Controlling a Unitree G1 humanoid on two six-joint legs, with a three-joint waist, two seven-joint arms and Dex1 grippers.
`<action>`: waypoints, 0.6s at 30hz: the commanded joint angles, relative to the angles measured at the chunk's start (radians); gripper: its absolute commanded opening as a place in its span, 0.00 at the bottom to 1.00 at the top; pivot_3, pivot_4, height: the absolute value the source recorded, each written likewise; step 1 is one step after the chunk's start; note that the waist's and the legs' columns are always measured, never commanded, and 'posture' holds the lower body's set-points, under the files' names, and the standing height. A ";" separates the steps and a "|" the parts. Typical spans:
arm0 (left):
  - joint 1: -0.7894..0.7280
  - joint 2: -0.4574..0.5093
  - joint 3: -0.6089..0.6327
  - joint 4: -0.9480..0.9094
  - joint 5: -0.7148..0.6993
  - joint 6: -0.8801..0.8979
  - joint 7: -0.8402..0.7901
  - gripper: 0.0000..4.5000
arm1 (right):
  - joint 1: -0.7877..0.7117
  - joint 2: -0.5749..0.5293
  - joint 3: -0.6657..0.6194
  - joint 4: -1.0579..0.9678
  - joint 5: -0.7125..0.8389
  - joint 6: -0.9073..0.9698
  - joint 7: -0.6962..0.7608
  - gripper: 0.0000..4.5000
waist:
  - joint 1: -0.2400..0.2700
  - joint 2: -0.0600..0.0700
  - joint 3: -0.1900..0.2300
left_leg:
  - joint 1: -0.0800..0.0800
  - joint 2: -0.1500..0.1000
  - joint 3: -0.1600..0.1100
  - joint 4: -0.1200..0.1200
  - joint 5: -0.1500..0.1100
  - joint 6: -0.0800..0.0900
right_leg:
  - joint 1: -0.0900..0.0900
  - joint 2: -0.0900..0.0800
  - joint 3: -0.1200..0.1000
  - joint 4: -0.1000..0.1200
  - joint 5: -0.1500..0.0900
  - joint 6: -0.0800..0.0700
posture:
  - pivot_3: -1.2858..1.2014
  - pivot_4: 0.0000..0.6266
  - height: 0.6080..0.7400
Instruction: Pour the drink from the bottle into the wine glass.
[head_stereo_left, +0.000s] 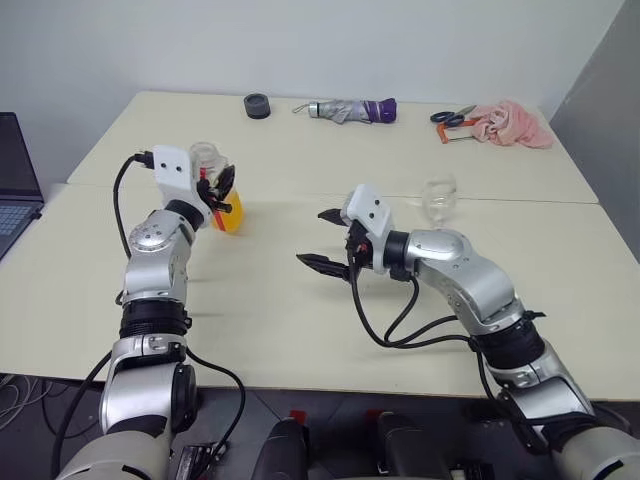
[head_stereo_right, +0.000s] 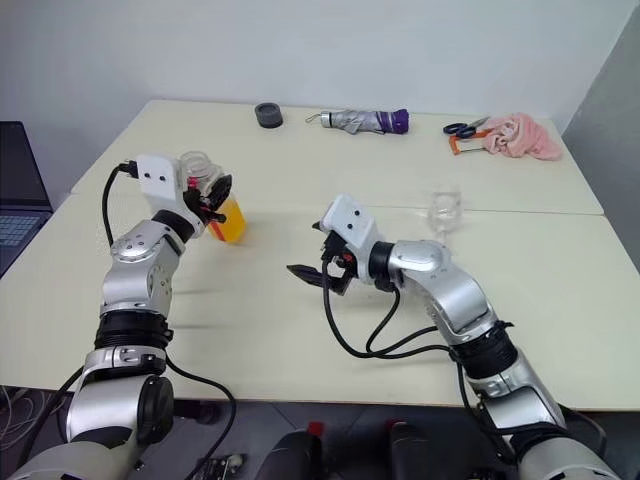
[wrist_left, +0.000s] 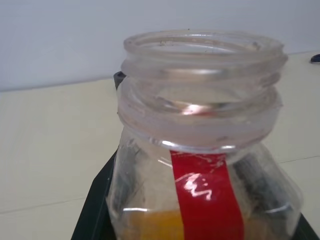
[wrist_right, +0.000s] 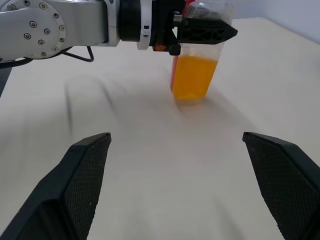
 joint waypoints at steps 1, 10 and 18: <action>-0.016 0.007 0.011 0.008 0.001 -0.046 0.017 0.38 | -0.038 0.038 -0.013 0.018 -0.042 -0.042 -0.036 1.00 | -0.002 0.000 0.000 | 0.000 0.000 0.000 0.000 0.000 0.000 | 0.000 0.000 0.000 0.000 0.000 0.000 | 0.52 0.24 1.00; -0.002 0.010 0.022 0.066 -0.015 -0.067 0.015 0.45 | -0.019 0.089 -0.029 -0.003 -0.044 -0.050 -0.029 1.00 | -0.003 0.000 0.000 | 0.000 0.000 0.000 0.000 0.000 0.000 | 0.000 0.000 0.000 0.001 0.000 0.000 | 0.52 0.24 1.00; 0.007 0.011 0.024 0.055 -0.026 -0.065 0.011 1.00 | 0.002 0.100 -0.051 -0.046 -0.009 0.002 -0.025 1.00 | -0.003 0.000 0.000 | 0.000 0.000 0.000 0.000 0.000 0.000 | 0.000 0.000 0.000 0.001 0.000 0.000 | 0.52 0.24 1.00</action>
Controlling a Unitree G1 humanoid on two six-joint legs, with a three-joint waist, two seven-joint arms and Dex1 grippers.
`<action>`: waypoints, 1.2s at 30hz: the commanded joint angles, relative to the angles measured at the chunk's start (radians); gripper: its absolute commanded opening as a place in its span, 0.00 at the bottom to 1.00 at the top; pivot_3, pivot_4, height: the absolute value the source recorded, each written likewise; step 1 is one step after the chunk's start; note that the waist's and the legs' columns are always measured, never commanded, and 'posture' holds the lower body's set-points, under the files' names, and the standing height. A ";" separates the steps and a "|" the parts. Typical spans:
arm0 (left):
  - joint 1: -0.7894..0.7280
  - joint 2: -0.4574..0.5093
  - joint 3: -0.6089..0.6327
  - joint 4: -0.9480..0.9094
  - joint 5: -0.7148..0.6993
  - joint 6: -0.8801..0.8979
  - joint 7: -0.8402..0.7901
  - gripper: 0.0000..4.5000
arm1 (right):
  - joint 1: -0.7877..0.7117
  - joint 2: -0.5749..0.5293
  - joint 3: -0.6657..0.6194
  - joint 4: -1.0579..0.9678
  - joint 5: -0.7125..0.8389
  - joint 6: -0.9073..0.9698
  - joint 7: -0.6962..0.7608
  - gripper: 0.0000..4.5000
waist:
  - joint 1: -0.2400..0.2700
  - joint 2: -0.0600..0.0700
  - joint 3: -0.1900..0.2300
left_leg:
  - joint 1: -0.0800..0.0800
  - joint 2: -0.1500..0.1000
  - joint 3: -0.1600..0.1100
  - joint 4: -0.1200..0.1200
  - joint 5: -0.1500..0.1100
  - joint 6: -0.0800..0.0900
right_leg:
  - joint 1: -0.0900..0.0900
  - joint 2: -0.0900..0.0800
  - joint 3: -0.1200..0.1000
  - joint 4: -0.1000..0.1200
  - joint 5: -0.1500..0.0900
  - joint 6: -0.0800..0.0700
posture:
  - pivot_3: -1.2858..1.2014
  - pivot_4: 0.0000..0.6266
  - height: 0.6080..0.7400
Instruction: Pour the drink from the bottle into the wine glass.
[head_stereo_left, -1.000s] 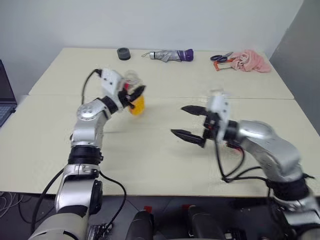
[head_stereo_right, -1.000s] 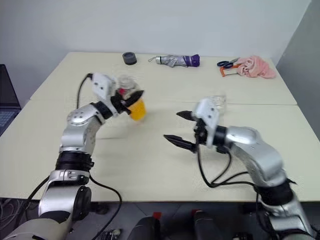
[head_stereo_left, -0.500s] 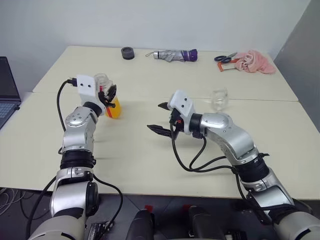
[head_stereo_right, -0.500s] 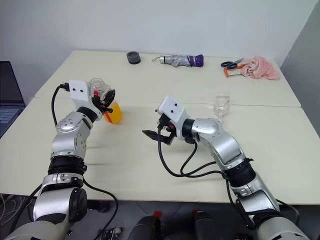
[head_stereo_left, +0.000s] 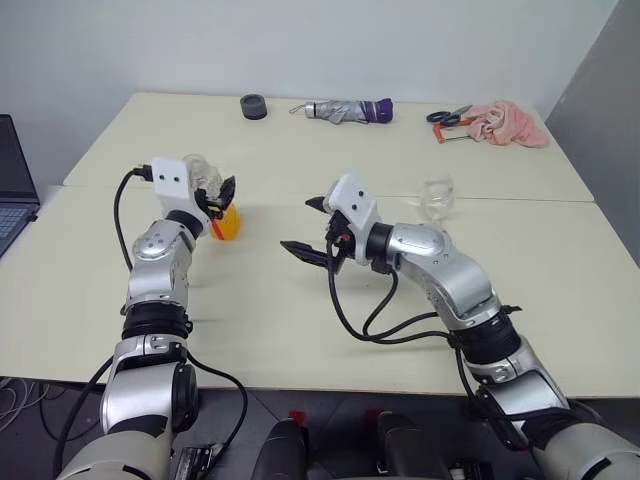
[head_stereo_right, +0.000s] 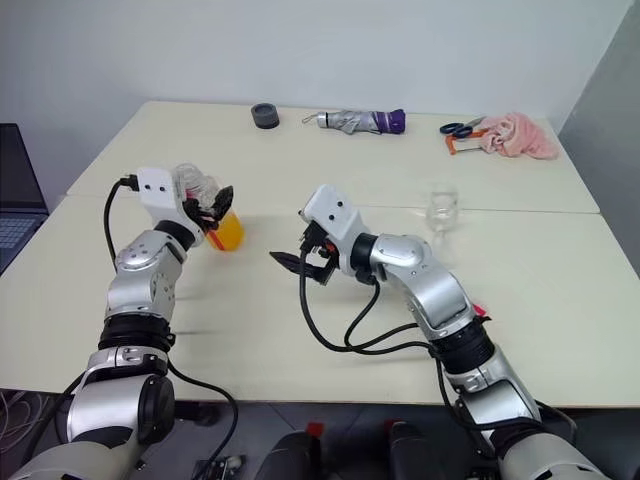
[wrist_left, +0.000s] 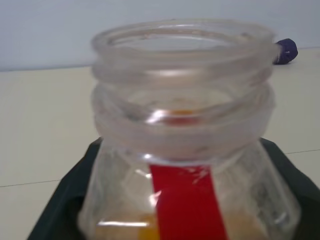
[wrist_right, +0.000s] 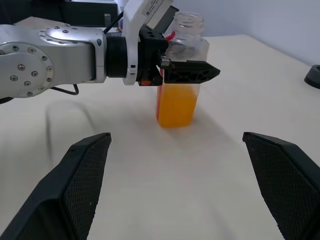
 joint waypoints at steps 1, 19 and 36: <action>0.006 0.013 0.013 -0.024 -0.007 -0.010 0.003 1.00 | -0.001 0.004 -0.029 -0.057 0.020 0.010 0.004 1.00 | 0.000 0.000 0.000 | 0.000 0.000 0.000 0.000 0.000 0.000 | 0.000 0.000 0.000 0.000 0.000 0.000 | 0.52 0.24 1.00; 0.141 0.006 -0.016 -0.155 0.018 -0.007 0.023 1.00 | 0.057 -0.034 -0.027 -0.126 0.038 0.069 -0.001 1.00 | 0.000 0.000 0.000 | 0.000 0.000 0.000 0.000 0.000 0.000 | 0.000 0.000 0.000 0.000 0.000 0.000 | 0.52 0.24 1.00; 0.364 -0.049 0.002 -0.411 0.019 0.044 0.127 1.00 | 0.165 -0.133 -0.042 -0.246 0.054 0.102 0.014 1.00 | 0.000 0.000 0.000 | 0.000 0.001 0.000 0.000 0.000 0.000 | 0.000 -0.001 0.001 0.000 0.000 0.000 | 0.52 0.24 1.00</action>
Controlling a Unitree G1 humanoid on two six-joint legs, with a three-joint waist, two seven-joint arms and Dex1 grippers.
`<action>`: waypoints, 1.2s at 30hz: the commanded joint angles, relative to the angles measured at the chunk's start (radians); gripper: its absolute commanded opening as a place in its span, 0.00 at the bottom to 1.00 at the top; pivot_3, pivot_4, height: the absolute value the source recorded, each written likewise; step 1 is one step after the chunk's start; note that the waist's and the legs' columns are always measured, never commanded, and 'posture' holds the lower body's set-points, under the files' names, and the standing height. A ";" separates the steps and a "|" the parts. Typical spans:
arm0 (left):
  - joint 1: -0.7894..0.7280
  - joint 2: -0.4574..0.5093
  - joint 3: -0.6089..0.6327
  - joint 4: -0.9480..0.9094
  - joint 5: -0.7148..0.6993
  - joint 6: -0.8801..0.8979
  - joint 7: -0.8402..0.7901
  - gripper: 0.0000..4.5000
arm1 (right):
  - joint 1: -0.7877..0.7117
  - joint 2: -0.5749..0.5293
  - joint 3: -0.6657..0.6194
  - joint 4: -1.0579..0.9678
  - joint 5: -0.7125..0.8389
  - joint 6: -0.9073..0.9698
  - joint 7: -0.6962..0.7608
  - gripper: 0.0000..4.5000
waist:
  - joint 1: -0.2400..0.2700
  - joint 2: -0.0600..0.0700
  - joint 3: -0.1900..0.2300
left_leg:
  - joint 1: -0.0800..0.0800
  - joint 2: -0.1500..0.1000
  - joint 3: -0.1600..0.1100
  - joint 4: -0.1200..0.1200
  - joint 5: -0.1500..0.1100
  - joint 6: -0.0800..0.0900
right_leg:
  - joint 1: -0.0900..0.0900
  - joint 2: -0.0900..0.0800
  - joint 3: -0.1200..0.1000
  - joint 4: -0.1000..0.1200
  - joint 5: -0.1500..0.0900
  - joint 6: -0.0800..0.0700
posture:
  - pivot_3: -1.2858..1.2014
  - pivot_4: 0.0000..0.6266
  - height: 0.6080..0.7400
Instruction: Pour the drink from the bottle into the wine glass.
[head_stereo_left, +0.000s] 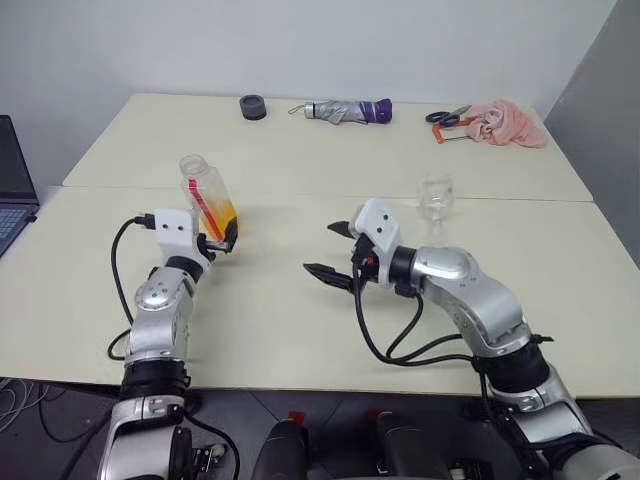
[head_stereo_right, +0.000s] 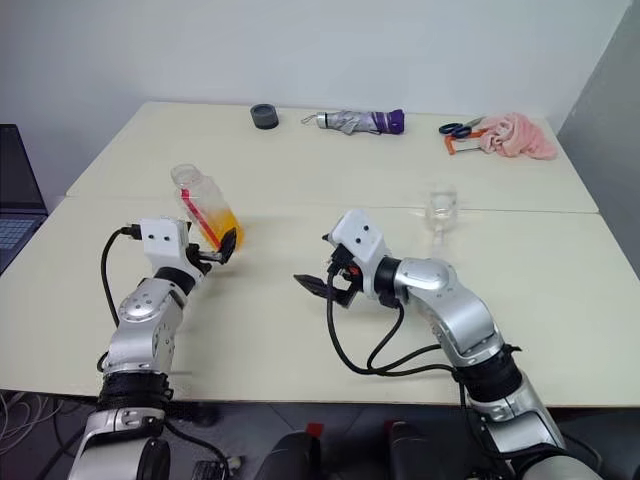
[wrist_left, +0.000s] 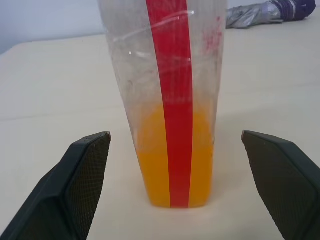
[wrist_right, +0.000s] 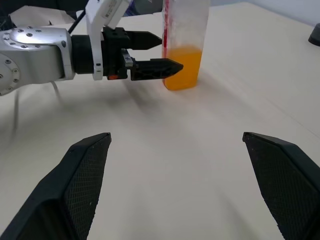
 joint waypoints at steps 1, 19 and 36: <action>0.043 -0.005 0.011 -0.101 0.006 0.007 0.030 1.00 | 0.016 -0.020 -0.026 -0.071 0.016 0.002 0.010 1.00 | 0.000 0.000 0.000 | 0.000 0.000 0.000 0.000 0.000 0.000 | 0.000 0.000 0.000 0.000 0.000 0.000 | 0.52 0.24 1.00; 0.294 0.150 -0.187 -0.629 -0.262 0.193 -0.494 1.00 | -0.155 -0.093 -0.457 -0.022 0.088 0.459 -0.327 1.00 | -0.001 0.001 0.000 | 0.003 -0.002 0.002 -0.001 0.000 -0.001 | 0.002 0.006 0.001 0.000 0.000 0.000 | 0.52 0.24 1.00; 0.064 0.238 -0.337 -0.509 -0.231 0.123 -0.856 1.00 | -0.649 -0.191 -0.404 0.972 0.037 0.617 -0.222 1.00 | -0.016 0.003 0.001 | 0.000 -0.002 0.008 -0.004 -0.001 0.001 | -0.002 0.006 0.006 -0.003 -0.001 -0.001 | 0.52 0.24 1.00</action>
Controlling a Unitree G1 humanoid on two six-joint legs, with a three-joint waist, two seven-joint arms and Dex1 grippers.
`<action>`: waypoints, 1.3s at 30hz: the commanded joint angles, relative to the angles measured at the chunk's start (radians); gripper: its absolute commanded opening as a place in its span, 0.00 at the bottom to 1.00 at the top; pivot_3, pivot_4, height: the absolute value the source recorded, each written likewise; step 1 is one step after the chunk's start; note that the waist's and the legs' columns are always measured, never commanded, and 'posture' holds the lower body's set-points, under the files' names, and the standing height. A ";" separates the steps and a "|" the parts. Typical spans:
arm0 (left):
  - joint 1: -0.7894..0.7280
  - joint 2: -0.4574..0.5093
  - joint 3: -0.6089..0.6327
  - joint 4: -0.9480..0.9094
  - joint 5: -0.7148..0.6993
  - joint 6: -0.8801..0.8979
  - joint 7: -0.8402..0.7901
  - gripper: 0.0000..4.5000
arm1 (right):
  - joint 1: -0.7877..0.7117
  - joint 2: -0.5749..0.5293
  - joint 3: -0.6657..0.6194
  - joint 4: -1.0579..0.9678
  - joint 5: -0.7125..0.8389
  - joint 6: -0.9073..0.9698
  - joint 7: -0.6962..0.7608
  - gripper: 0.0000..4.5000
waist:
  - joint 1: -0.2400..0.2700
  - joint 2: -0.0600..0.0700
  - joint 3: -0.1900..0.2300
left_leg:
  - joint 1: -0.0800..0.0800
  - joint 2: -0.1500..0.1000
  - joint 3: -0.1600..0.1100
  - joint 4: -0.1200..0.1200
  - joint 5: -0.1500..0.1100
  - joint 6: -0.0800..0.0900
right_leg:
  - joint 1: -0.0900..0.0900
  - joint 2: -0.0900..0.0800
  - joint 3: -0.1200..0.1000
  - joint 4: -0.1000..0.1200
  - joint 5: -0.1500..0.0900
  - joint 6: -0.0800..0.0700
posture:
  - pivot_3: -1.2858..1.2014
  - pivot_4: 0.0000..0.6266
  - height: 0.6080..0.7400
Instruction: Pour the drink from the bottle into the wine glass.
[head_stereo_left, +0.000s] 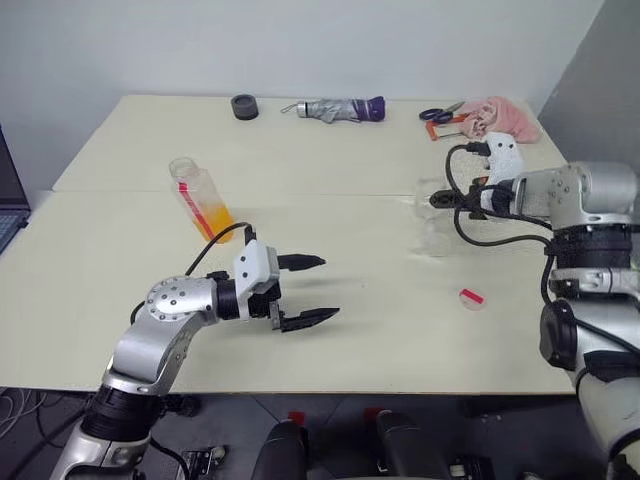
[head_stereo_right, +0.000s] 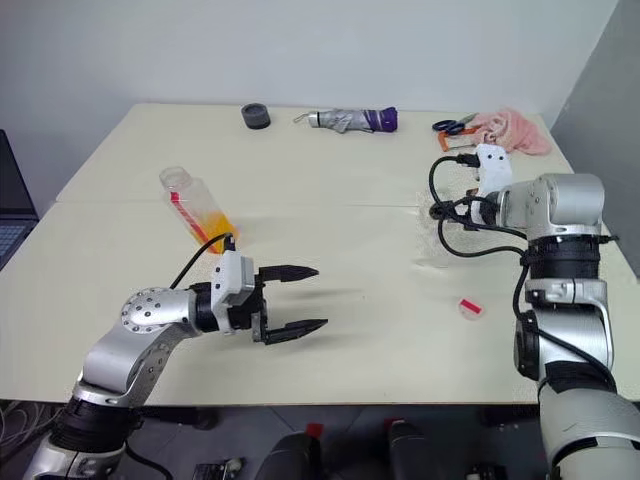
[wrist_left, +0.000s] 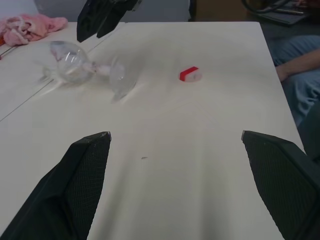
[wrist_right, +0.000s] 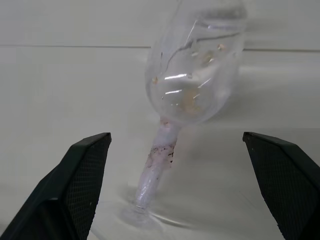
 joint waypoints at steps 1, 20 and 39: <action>-0.030 0.004 -0.011 0.010 0.012 -0.040 -0.036 1.00 | -0.073 0.005 0.032 0.129 -0.016 -0.028 0.052 1.00 | -0.004 0.000 0.000 | 0.000 0.000 0.000 0.000 0.000 0.000 | 0.000 0.000 0.000 0.000 0.000 0.000 | 0.52 0.24 1.00; -0.037 -0.015 -0.017 0.015 0.040 -0.052 -0.029 1.00 | -0.220 0.064 0.169 0.537 -0.184 -0.304 0.276 0.62 | -0.010 0.001 0.001 | 0.000 0.000 0.000 0.000 0.000 0.000 | 0.000 0.000 0.000 0.001 0.000 0.000 | 0.52 0.24 1.00; -0.038 -0.007 0.009 0.017 0.031 -0.020 -0.008 1.00 | -0.238 0.081 0.069 0.501 -0.160 -0.295 0.275 0.02 | -0.011 0.002 0.001 | 0.000 0.001 -0.001 0.000 0.000 0.000 | 0.000 -0.001 0.000 0.001 0.000 0.000 | 0.52 0.24 1.00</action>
